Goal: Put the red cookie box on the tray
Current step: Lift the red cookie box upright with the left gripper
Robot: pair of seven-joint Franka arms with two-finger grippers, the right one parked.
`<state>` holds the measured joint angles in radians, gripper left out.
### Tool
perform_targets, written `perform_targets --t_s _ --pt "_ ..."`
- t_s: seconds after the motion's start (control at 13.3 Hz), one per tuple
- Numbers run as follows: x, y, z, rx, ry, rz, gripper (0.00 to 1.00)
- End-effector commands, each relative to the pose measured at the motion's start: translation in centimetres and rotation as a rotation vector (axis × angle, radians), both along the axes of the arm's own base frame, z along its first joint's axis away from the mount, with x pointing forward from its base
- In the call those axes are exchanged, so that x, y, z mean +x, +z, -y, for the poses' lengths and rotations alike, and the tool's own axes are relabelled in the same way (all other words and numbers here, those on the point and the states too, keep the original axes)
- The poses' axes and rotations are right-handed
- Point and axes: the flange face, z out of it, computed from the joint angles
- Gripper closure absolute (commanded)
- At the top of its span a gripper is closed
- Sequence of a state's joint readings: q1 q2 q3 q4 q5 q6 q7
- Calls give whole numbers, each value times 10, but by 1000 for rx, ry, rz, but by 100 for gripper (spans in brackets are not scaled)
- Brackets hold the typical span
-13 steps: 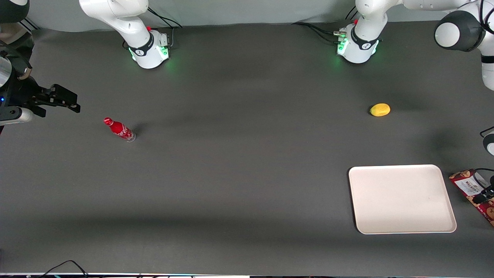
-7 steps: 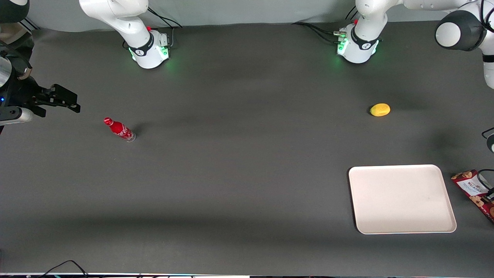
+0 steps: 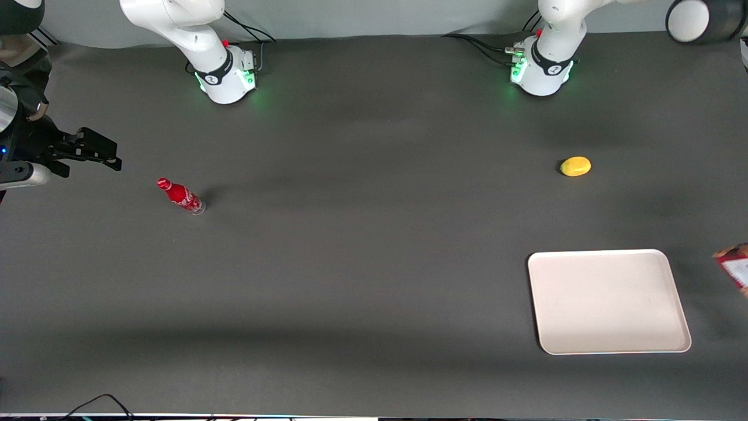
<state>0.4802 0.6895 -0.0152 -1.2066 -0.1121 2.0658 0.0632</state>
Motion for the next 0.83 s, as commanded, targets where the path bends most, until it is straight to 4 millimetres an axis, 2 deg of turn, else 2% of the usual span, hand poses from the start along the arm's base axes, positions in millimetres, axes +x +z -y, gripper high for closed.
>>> perform_targets --t_s 0.0,0.08,0.15,0.3,0.53,0.6,0.75 --pt "-42 101 16 29 -13 -104 100" --pt "-54 133 22 32 13 -128 100" --pt "-61 149 27 23 23 -149 100" --pt "-60 161 42 27 2 -143 100" --pt "-27 143 95 81 -118 -149 100" --pt "-12 127 123 116 -192 -160 100" --pt "5 96 154 170 -308 -188 100"
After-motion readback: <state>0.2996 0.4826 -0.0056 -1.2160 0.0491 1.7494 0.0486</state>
